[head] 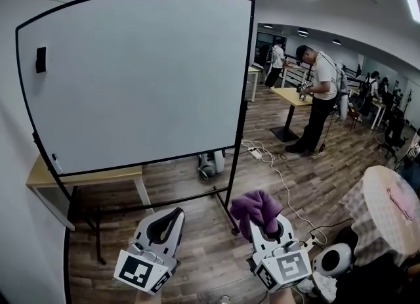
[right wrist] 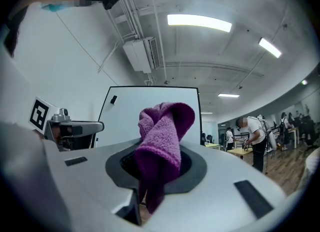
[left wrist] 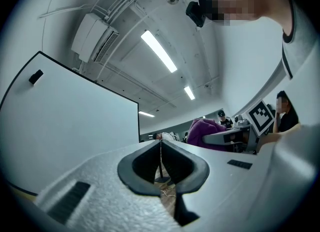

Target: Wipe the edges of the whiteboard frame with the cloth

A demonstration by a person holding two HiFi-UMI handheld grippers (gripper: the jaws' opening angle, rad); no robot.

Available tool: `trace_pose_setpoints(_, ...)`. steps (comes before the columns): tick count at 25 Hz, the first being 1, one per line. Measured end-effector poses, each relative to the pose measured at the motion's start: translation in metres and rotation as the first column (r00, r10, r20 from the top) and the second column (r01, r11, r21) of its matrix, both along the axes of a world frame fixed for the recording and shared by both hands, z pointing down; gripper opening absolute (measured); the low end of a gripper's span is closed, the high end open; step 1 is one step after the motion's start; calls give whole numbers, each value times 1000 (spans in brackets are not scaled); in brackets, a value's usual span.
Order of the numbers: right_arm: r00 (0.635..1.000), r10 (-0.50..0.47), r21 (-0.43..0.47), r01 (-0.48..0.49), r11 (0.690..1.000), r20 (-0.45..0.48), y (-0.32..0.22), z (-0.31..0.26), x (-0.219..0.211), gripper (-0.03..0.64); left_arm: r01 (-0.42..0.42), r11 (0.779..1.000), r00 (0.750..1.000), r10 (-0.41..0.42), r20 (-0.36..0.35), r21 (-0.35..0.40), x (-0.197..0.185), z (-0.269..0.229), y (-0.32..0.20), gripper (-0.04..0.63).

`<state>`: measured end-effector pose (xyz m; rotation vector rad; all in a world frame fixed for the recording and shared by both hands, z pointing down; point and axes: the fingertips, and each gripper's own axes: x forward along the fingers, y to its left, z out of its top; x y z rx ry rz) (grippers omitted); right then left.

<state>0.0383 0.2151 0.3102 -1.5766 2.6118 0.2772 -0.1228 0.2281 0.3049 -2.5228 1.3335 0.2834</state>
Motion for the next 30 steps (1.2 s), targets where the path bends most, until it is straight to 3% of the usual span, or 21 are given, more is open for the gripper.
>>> trace_pose_setpoints(15, 998, -58, 1, 58, 998, 27, -64, 3, 82, 66, 4, 1000, 1000, -4, -3, 20, 100, -4, -65, 21)
trace_pose_setpoints(24, 996, -34, -29, 37, 999, 78, -105, 10, 106, 66, -11, 1000, 1000, 11, 15, 14, 120, -1, -103, 21)
trace_pose_setpoints(30, 997, -10, -24, 12, 1000, 78, -143, 4, 105, 66, -22, 1000, 1000, 22, -1, 5, 113, -2, -148, 21)
